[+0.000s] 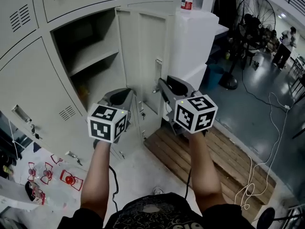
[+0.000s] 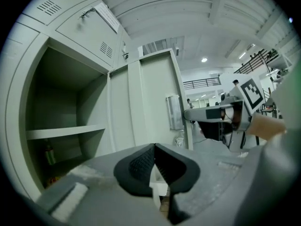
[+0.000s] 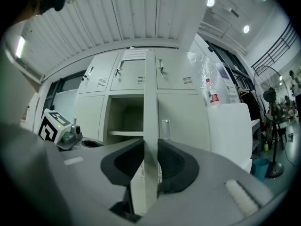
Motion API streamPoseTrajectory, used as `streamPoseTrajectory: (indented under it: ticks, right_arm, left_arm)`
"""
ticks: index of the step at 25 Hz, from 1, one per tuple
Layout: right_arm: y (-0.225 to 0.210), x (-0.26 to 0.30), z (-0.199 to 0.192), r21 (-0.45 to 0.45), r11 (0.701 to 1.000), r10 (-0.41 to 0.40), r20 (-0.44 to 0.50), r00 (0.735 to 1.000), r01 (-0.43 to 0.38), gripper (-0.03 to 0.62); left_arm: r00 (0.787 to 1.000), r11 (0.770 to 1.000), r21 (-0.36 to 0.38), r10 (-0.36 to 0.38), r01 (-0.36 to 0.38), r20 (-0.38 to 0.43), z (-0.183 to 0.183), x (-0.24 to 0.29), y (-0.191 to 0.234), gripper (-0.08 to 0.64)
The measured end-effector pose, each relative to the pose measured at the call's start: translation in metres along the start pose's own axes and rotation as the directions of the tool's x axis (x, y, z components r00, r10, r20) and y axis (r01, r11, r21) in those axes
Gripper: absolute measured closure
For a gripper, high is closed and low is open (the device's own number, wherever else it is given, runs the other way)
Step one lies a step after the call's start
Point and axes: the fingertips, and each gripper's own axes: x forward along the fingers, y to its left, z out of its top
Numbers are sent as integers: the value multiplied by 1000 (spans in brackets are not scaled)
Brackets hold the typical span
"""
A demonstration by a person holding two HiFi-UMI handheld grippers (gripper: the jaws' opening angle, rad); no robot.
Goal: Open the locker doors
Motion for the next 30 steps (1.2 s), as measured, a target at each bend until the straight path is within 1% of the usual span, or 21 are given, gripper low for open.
streamPoseTrajectory:
  ticks: [8, 14, 21, 25, 30]
  right_arm:
    - [-37, 2, 1, -12, 999, -44, -12, 999, 44, 500]
    - [-51, 3, 1, -25, 997, -76, -16, 997, 76, 500]
    - [-50, -1, 3, -47, 993, -109, -23, 994, 108, 495]
    - [-44, -10, 11, -63, 989, -133, -4, 991, 132, 486]
    - [-18, -13, 17, -71, 991, -111, 8, 994, 111, 486]
  left_arm:
    - [1000, 999, 10, -31, 31, 5, 7, 30, -13, 557]
    - [999, 999, 21, -36, 36, 2, 8, 37, -14, 557]
    - [1000, 999, 22, -27, 27, -1, 7, 30, -12, 558]
    - [1000, 1000, 19, -16, 16, 0, 6, 20, -9, 557]
    - [1000, 1000, 9, 9, -9, 1, 2, -1, 0, 557]
